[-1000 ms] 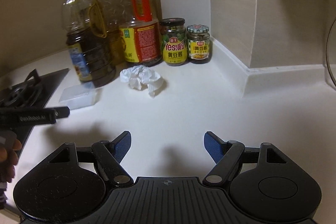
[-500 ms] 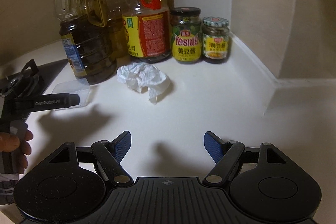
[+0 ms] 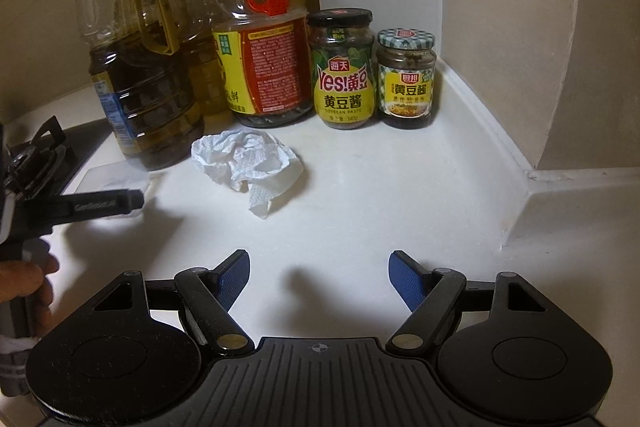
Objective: Collect trash
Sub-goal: 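Close the right tool on the crumpled tissue while the left tool grasps the clear plastic box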
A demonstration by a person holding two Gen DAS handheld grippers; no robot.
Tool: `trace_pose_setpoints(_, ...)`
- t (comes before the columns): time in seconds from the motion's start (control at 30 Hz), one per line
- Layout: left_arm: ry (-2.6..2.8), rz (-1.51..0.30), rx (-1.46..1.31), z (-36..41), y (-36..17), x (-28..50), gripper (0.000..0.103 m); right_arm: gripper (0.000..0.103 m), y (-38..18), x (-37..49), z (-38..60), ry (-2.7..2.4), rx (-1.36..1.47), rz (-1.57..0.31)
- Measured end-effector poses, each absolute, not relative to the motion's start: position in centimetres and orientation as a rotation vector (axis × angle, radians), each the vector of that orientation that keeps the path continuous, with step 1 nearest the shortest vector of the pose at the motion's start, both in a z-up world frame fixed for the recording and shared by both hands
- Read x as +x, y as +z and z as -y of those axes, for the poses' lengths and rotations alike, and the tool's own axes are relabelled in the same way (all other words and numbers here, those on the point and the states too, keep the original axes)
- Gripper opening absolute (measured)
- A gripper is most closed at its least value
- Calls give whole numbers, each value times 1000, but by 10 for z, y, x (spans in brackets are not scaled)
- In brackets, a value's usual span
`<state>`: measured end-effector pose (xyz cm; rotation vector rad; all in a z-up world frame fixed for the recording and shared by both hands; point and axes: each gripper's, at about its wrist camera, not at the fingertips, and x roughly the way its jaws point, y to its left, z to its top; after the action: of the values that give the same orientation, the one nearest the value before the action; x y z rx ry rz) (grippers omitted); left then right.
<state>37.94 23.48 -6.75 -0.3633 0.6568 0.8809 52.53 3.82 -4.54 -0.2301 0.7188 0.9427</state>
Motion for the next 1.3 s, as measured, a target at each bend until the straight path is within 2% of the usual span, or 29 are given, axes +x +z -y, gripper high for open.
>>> trace_pose_setpoints(0.43, 778, -678, -336, -220, -42, 342, 84, 76, -39, 535, -104, 1069, -281, -624)
trace_pose_setpoints(0.8, 762, -678, -327, -220, -28, 328, 84, 75, -57, 545, -149, 1082, -391, -609)
trace_pose_setpoints(0.97, 764, -685, -333, -220, -30, 326, 84, 44, -61, 544, -152, 1077, -413, -608)
trace_pose_setpoints(1.03, 765, -685, -336, -221, -30, 324, 84, 19, -63, 543, -152, 1074, -421, -607)
trace_pose_setpoints(1.1, 764, -685, -335, -221, -31, 323, 84, 7, -64, 543, -152, 1076, -424, -614)
trace_pose_setpoints(1.3, 769, -682, -344, -222, -32, 319, 84, 6, -62, 540, -150, 1097, -422, -614)
